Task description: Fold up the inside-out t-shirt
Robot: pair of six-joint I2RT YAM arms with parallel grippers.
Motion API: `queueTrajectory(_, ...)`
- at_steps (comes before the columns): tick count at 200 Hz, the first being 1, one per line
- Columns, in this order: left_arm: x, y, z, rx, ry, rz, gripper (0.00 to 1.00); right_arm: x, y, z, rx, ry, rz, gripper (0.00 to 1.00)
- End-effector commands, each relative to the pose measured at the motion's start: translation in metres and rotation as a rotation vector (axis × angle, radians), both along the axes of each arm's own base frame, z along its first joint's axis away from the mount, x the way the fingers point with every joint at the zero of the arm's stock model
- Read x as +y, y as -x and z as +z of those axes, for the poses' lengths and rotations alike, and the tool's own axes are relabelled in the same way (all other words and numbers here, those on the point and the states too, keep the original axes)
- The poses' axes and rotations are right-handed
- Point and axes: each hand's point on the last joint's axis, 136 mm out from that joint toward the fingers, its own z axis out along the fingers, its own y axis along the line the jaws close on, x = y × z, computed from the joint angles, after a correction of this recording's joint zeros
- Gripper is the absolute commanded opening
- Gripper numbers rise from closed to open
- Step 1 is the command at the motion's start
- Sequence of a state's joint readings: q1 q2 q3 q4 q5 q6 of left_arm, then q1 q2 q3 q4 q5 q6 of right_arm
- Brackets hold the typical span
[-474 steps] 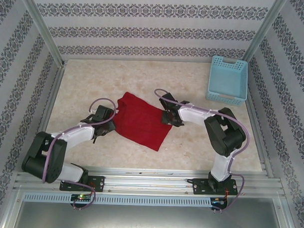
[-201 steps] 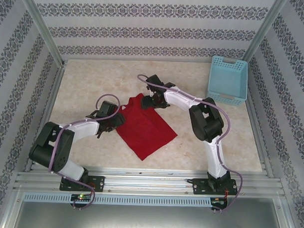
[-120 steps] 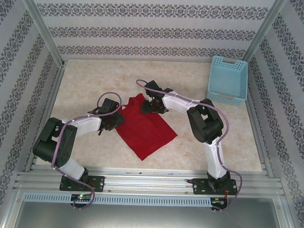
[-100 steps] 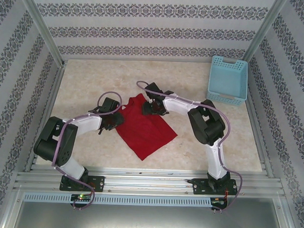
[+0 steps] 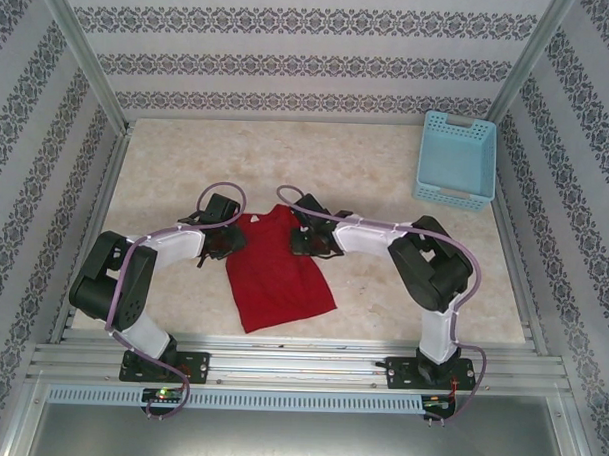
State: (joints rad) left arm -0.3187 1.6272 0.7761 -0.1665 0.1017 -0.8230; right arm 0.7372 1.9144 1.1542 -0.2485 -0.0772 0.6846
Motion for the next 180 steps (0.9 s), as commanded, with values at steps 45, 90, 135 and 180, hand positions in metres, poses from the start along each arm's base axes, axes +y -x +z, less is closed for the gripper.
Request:
queueTrajectory(45, -0.042, -0.025, 0.005, -0.142, 0.131, -0.145, 0.14, -0.051, -0.002, 0.017, -0.008, 0.065, -0.104, 0.34)
queueTrajectory(90, -0.043, -0.026, 0.006, -0.146, 0.129, -0.151, 0.12, -0.054, -0.022, 0.012, 0.012, 0.075, -0.091, 0.63)
queueTrajectory(135, -0.043, -0.025, 0.006, -0.141, 0.132, -0.15, 0.12, -0.034, -0.018, -0.013, 0.079, 0.054, -0.074, 0.69)
queueTrajectory(180, -0.043, -0.024, 0.006, -0.144, 0.143, -0.146, 0.08, -0.015, -0.017, -0.034, 0.109, 0.085, -0.038, 0.42)
